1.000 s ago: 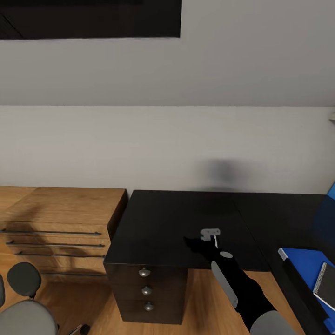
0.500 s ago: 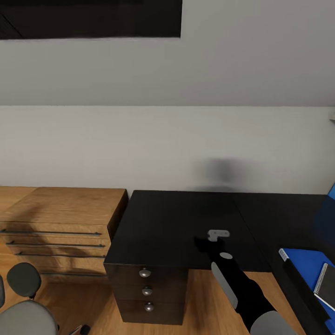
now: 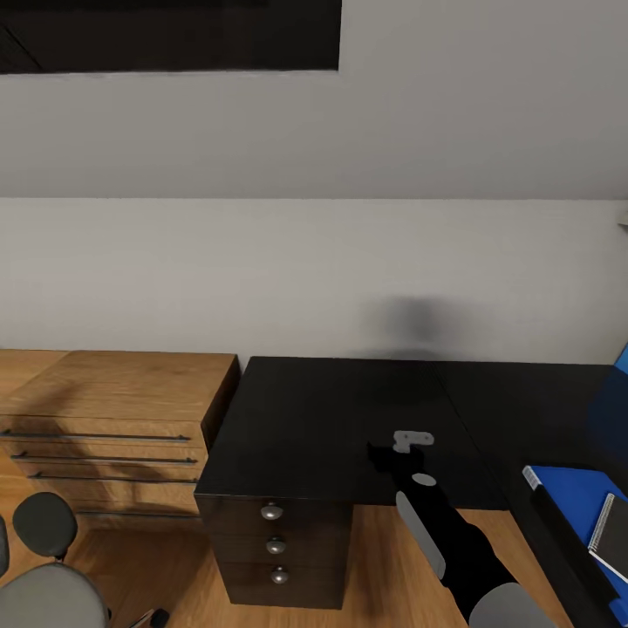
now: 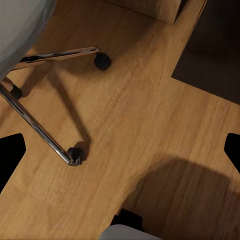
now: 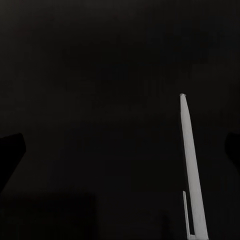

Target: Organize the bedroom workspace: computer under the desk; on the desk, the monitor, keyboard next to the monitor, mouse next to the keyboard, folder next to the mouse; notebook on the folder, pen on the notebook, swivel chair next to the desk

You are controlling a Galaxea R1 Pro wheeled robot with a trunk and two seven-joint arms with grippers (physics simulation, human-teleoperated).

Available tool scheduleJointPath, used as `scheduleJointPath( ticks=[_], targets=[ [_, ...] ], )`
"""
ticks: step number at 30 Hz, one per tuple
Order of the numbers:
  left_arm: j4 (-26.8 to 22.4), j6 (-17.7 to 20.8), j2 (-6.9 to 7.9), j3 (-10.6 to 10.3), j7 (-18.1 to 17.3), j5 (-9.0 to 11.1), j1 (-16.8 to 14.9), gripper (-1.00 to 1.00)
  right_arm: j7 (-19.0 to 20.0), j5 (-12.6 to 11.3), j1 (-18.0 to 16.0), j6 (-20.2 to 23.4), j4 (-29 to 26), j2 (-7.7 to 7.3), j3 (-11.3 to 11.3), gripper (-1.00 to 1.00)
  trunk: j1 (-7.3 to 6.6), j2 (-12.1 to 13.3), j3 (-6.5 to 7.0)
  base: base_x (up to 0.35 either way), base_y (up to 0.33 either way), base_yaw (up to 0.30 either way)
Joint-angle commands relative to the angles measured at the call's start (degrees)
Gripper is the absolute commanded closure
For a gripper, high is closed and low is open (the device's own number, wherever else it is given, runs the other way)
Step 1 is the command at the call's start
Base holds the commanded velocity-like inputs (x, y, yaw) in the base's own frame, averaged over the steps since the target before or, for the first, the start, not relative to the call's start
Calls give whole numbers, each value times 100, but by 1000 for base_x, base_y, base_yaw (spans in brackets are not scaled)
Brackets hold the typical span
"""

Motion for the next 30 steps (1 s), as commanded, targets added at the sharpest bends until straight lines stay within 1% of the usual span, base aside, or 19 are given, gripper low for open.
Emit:
scheduleJointPath(
  ticks=[1, 14, 24, 30],
  targets=[
    [1, -12, -2, 21, 15, -33, -3, -100, -48, -42, -4, 22, -8, -4, 13, -100, 0, -4, -6, 0, 0, 0],
    [1, -10, -2, 21, 15, -33, -3, -100, -56, -56, -4, 62, 114, -18, -35, -100, 0, -4, -6, 0, -2, 0],
    [1, -9, -4, 21, 15, -33, -3, -100, -57, -57, -4, 80, 280, -22, -39, -100, 0, -4, -6, 0, -37, 0],
    [1, -9, -6, 21, 15, -33, -3, -100, -52, -60, -4, 233, 322, -27, -42, -100, 0, -4, -6, 0, -8, 0]
  ],
)
